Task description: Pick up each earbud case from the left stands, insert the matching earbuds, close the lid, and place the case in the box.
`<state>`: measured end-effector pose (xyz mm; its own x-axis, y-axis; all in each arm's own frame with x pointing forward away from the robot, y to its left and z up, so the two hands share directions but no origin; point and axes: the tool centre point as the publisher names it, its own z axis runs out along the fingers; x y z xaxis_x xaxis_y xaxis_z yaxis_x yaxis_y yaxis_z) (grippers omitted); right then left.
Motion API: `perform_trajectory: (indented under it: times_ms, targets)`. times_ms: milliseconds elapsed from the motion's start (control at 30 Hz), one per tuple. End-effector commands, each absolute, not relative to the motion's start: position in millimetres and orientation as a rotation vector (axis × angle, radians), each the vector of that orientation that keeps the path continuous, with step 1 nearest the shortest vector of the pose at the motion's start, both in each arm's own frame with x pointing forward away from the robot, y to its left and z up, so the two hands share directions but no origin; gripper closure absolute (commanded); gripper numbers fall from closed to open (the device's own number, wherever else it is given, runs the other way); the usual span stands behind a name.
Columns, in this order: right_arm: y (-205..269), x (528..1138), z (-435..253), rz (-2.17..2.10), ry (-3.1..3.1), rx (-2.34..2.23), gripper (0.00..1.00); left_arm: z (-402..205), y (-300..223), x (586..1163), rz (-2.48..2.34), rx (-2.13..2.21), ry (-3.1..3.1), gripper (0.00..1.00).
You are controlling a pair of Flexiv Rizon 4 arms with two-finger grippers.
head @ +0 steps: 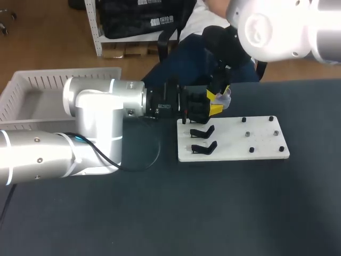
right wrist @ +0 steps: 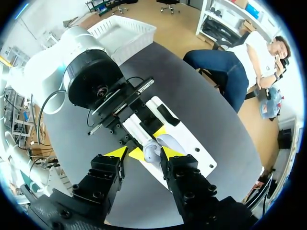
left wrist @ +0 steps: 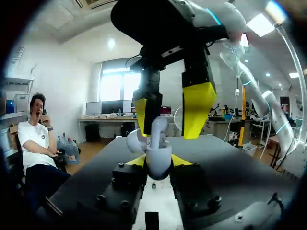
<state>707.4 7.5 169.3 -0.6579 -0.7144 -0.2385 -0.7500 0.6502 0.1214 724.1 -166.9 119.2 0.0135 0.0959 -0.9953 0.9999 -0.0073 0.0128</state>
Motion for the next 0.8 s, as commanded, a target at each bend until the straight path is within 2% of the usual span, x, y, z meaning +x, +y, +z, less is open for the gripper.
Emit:
perform_trajectory:
  times_ms: [33,467,800]
  targets:
    - [6.3,706.6,166.8,0.309,2.698,-1.203,0.58,120.2,-166.1,723.7,-1.154,1.287,1.262,1.00]
    - [2.8,706.3,169.9,0.293,2.704,-1.188,0.54,120.2,-166.1,723.7,-1.154,1.287,1.262,1.00]
    - [0.1,716.3,202.7,0.288,2.615,-1.137,0.51,120.2,-166.1,723.7,-1.154,1.287,1.262,1.00]
